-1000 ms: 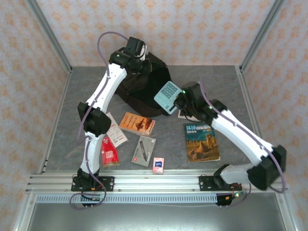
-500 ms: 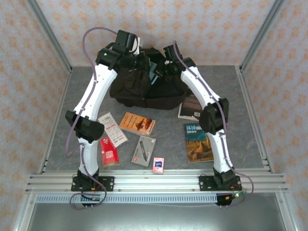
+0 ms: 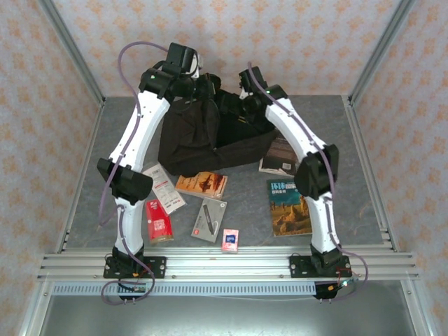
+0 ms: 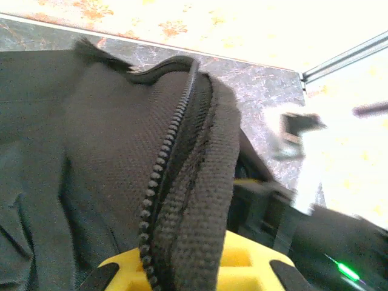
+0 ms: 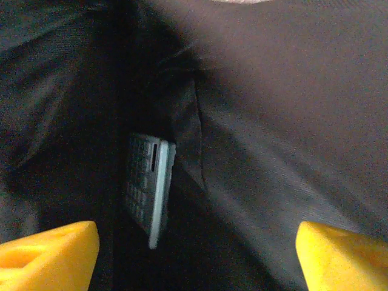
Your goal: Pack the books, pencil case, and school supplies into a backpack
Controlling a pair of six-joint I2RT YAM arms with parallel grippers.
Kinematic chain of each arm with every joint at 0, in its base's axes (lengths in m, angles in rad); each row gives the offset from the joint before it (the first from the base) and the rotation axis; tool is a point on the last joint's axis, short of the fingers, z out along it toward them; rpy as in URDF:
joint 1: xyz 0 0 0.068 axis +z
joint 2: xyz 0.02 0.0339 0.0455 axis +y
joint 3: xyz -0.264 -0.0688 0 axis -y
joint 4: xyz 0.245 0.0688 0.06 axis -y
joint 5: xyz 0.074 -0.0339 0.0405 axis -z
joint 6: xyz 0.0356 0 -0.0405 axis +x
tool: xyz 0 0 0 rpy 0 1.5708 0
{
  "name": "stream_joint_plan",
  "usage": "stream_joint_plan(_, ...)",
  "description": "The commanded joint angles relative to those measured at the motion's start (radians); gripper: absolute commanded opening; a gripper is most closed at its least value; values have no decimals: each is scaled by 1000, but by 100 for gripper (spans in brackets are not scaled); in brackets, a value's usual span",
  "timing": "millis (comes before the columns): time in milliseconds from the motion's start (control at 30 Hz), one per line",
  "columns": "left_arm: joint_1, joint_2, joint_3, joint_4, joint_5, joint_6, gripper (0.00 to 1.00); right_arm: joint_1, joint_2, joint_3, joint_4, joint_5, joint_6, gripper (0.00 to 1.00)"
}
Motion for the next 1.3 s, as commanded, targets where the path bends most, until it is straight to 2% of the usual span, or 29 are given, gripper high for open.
stream_joint_plan(0, 30, 26, 51, 64, -62, 33, 0, 29, -244, -135, -10, 202, -91, 87)
stream_joint_plan(100, 34, 44, 46, 66, -43, 34, 0, 104, -447, -392, 10, 314, -109, 92)
stream_joint_plan(267, 35, 55, 14, 79, -34, 39, 0, 307, -702, -816, 28, 360, -8, 91)
stream_joint_plan(400, 37, 74, 25, 69, -17, 38, 0, 491, -746, -1008, -2, 418, 149, 92)
stream_joint_plan(467, 37, 80, 27, 69, -7, 33, 0, 564, -739, -1074, 19, 421, 230, 97)
stream_joint_plan(633, 37, 82, 25, 59, 10, 31, 0, 672, -635, -1106, 78, 462, 345, 99)
stream_joint_plan(900, 50, 67, -13, 70, 39, 18, 0, 793, -448, -1047, 95, 405, 350, 99)
stream_joint_plan(967, 59, 67, -19, 74, 54, 8, 0, 825, -449, -1053, 82, 414, 361, 99)
stream_joint_plan(1267, 64, 62, -21, 74, 59, 2, 0, 870, -517, -1159, 109, 383, 439, 86)
